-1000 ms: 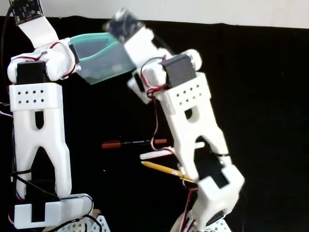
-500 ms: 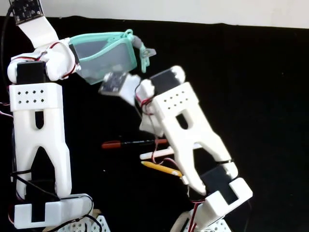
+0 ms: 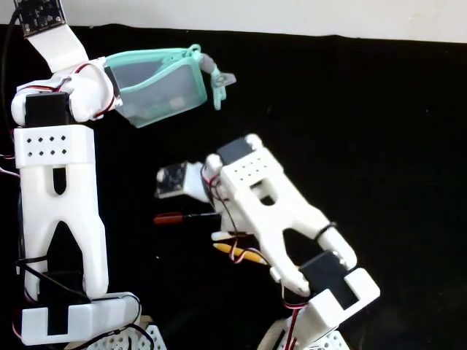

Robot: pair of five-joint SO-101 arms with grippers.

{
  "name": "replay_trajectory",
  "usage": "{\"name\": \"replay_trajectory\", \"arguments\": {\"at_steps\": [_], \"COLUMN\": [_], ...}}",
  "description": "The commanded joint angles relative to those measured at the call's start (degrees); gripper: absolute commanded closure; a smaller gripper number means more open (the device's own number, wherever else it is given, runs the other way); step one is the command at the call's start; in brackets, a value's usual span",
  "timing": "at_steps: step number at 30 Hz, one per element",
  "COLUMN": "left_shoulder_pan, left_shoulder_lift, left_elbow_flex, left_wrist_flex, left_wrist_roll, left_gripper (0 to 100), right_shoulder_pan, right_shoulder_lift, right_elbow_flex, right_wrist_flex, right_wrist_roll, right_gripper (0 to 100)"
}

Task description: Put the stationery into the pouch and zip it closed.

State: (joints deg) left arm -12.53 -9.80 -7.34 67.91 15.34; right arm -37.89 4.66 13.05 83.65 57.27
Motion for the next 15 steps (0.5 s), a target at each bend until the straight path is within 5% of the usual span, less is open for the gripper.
{"name": "replay_trajectory", "arguments": {"at_steps": [1,15], "left_shoulder_pan": [-0.66,-0.57], "left_shoulder_lift": [-0.22,-0.22], "left_elbow_flex": [-0.31,-0.31], "left_wrist_flex": [-0.97,-0.97], "left_wrist_roll": [0.09,0.09], "left_gripper": [99,99], "right_shoulder_pan": [-0.75,-1.01], "right_shoulder_lift": [-2.86,-2.42], "right_elbow_flex": [3.65,8.31], "right_wrist_flex": [-4.18,-13.32], "right_wrist_roll": [4.48,8.88], "right_gripper": [85.7,85.7]}}
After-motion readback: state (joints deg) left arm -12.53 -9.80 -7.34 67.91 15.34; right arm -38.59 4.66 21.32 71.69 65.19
